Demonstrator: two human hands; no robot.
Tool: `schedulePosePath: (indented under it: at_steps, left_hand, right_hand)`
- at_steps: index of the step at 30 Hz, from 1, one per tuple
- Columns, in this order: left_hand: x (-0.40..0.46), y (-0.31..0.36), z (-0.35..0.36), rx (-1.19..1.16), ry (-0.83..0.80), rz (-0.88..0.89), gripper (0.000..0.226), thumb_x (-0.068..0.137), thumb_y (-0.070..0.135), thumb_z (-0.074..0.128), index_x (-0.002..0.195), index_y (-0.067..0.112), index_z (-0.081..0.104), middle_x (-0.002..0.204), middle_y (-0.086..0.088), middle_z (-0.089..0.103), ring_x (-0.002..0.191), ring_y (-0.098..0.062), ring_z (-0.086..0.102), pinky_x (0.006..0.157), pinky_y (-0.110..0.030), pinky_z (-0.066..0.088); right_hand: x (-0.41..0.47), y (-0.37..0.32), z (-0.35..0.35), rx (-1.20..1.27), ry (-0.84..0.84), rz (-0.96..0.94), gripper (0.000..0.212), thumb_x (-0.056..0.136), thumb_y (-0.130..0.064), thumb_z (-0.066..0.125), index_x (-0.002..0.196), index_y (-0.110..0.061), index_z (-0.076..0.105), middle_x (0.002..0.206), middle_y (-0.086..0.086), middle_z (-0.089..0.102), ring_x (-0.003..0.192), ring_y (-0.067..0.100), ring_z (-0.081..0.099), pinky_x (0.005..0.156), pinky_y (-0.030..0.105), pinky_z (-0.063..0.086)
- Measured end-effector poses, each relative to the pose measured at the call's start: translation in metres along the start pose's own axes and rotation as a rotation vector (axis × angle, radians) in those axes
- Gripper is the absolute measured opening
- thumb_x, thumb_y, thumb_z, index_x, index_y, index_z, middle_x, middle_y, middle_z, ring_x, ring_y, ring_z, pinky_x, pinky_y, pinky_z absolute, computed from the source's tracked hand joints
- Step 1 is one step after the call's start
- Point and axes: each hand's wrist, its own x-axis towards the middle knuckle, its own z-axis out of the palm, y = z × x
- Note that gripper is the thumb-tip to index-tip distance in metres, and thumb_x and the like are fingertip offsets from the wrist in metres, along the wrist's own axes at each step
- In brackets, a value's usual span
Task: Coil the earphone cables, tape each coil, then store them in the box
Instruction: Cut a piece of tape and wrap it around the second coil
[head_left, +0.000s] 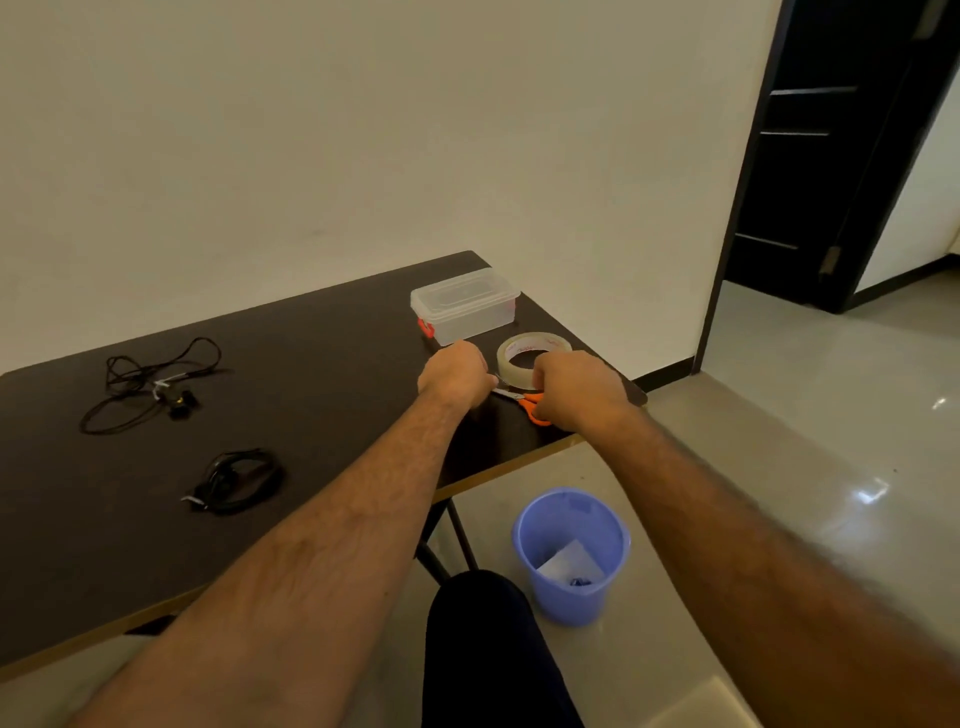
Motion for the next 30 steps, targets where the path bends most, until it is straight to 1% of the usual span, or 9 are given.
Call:
schedulePosePath:
  at_steps: [5,11,14,17,21,24,25,28,30]
  left_hand:
    - [0.011,-0.001,0.001,-0.035,-0.083,-0.044,0.018,0.09,0.031,0.069,0.102,0.017,0.074,0.1,-0.003,0.069,0.093,-0.017,0.063,0.072,-0.032,0.048]
    - [0.013,0.001,0.006,-0.061,-0.107,-0.056,0.016,0.089,0.03,0.07,0.098,0.018,0.074,0.096,-0.002,0.069,0.091,-0.017,0.064,0.078,-0.033,0.053]
    - [0.012,0.001,0.006,-0.071,-0.058,-0.073,0.015,0.092,0.028,0.065,0.101,0.016,0.07,0.097,-0.003,0.067,0.087,-0.016,0.064,0.07,-0.031,0.052]
    - [0.012,-0.004,0.004,-0.116,-0.059,-0.07,0.017,0.093,0.027,0.064,0.102,0.014,0.07,0.098,-0.005,0.068,0.089,-0.016,0.064,0.073,-0.03,0.052]
    - [0.011,-0.009,0.0,-0.173,-0.062,-0.048,0.013,0.089,0.024,0.07,0.097,0.015,0.074,0.097,-0.003,0.069,0.094,-0.014,0.063,0.081,-0.032,0.052]
    - [0.01,-0.011,-0.001,-0.185,-0.053,-0.053,0.007,0.087,0.02,0.073,0.092,0.017,0.072,0.094,-0.001,0.067,0.093,-0.014,0.062,0.081,-0.032,0.052]
    - [0.01,-0.011,-0.001,-0.185,-0.054,-0.055,0.007,0.086,0.019,0.074,0.092,0.017,0.072,0.094,-0.002,0.068,0.094,-0.014,0.063,0.083,-0.033,0.053]
    - [0.009,-0.01,-0.001,-0.161,-0.07,-0.064,0.01,0.086,0.02,0.074,0.095,0.016,0.072,0.097,-0.004,0.068,0.095,-0.016,0.064,0.088,-0.036,0.055]
    - [0.009,-0.01,-0.002,-0.147,-0.081,-0.075,0.013,0.085,0.022,0.074,0.096,0.015,0.072,0.097,-0.004,0.069,0.094,-0.017,0.065,0.089,-0.038,0.056]
  right_hand:
    - [0.01,-0.006,-0.002,-0.038,-0.148,0.057,0.049,0.086,-0.03,0.073,0.131,-0.02,0.054,0.119,0.008,0.063,0.108,0.026,0.063,0.095,0.042,0.054]
    - [0.006,0.0,0.0,-0.058,-0.139,-0.01,0.035,0.087,-0.028,0.072,0.119,-0.016,0.063,0.1,0.006,0.064,0.093,0.022,0.064,0.092,0.039,0.056]
    - [0.0,0.002,-0.006,-0.09,-0.16,-0.001,0.033,0.087,-0.026,0.072,0.116,-0.013,0.062,0.095,0.006,0.059,0.098,0.022,0.063,0.094,0.038,0.054]
    - [-0.006,0.006,-0.009,-0.085,-0.153,-0.005,0.031,0.088,-0.024,0.072,0.115,-0.012,0.062,0.094,0.005,0.057,0.099,0.021,0.063,0.095,0.036,0.053]
    - [-0.007,0.018,-0.02,0.09,-0.156,0.025,0.021,0.088,-0.021,0.071,0.106,-0.012,0.066,0.082,0.003,0.06,0.089,0.019,0.067,0.084,0.031,0.056]
    - [-0.004,0.026,-0.027,0.501,-0.047,0.061,0.024,0.087,-0.014,0.071,0.109,-0.019,0.061,0.091,0.005,0.065,0.077,0.017,0.07,0.063,0.025,0.057]
    - [-0.002,0.026,-0.026,0.616,0.034,0.058,0.03,0.087,-0.014,0.072,0.113,-0.019,0.06,0.097,0.006,0.067,0.076,0.017,0.069,0.062,0.025,0.058]
    - [0.005,0.021,-0.016,0.651,0.229,0.007,0.042,0.086,-0.017,0.074,0.126,-0.017,0.061,0.113,0.004,0.067,0.09,0.013,0.064,0.083,0.032,0.058]
    - [0.011,0.016,-0.009,0.555,0.236,-0.05,0.041,0.086,-0.022,0.074,0.126,-0.017,0.063,0.114,0.003,0.069,0.095,0.013,0.061,0.093,0.033,0.052]
